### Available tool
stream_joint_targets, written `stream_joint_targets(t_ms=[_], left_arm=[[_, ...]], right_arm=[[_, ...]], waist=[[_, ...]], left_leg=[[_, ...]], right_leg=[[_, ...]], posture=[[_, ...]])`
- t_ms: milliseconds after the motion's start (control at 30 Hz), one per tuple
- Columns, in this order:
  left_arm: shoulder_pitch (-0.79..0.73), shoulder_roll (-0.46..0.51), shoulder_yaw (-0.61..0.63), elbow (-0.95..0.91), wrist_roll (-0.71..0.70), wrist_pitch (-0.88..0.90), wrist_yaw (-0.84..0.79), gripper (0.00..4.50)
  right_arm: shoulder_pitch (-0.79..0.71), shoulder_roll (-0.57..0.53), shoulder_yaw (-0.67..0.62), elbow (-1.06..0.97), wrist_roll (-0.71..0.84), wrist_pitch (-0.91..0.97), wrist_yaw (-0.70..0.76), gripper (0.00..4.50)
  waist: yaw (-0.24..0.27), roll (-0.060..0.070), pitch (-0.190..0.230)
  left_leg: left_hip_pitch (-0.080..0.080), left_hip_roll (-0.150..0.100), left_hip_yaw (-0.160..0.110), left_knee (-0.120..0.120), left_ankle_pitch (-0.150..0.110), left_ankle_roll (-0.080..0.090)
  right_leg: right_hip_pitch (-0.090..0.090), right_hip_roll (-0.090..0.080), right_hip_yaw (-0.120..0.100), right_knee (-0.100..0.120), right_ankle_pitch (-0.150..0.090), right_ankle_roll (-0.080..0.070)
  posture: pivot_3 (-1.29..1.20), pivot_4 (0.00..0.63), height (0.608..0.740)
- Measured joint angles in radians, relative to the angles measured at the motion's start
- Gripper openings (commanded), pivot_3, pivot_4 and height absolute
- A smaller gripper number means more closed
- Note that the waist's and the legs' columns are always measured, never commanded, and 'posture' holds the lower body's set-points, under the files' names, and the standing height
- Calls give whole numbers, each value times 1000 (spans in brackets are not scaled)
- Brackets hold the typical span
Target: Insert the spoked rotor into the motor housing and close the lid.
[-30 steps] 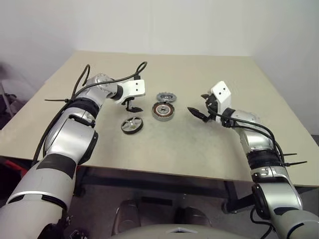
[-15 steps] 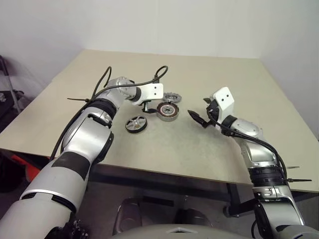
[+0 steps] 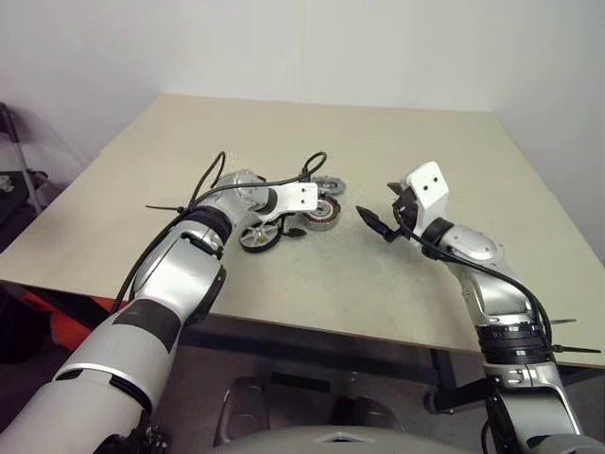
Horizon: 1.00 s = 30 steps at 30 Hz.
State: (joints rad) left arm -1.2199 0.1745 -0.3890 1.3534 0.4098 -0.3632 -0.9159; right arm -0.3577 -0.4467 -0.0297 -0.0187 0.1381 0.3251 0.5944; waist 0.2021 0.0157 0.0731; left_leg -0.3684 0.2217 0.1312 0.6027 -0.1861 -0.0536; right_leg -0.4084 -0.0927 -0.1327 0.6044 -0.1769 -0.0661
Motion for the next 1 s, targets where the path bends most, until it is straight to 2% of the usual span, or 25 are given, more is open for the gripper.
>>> stream_joint_targets(t_ms=[200,333,400,700,833,1000], left_arm=[[1,-4,0,1,10,0,4,4315],[6,-7,-1,3,19,2,4,3421],[7,-9,-1,4,24,4,4,2730],[13,-13,-7,5,42,12,16,2730],[13,-11,-6,3,43,15,17,1850],[18,-10,-12,4,57,27,50,1850]], right_arm=[[4,0,0,-2,1,12,-20,4500],[4,-1,-1,-31,1,17,-35,4500],[3,-1,-1,-48,3,23,-44,4500],[3,-1,-5,-63,10,33,-66,4500],[2,-3,-7,-63,11,33,-71,4500],[-8,-3,-7,-63,11,32,-75,4500]], waist=[[2,0,0],[2,0,0],[2,0,0],[2,0,0],[2,0,0],[1,1,0]], left_leg=[[0,0,0,0,0,0],[0,0,0,0,0,0],[0,0,0,0,0,0],[0,0,0,0,0,0],[1,0,0,0,0,0],[1,0,0,-1,0,0]], right_leg=[[0,0,0,0,0,0],[0,0,0,0,0,0],[0,0,0,0,0,0],[0,0,0,0,0,0],[1,0,0,0,0,0],[1,0,0,0,0,0]], posture=[[0,0,740],[0,0,740],[0,0,740],[0,0,740],[0,0,740],[0,0,740]])
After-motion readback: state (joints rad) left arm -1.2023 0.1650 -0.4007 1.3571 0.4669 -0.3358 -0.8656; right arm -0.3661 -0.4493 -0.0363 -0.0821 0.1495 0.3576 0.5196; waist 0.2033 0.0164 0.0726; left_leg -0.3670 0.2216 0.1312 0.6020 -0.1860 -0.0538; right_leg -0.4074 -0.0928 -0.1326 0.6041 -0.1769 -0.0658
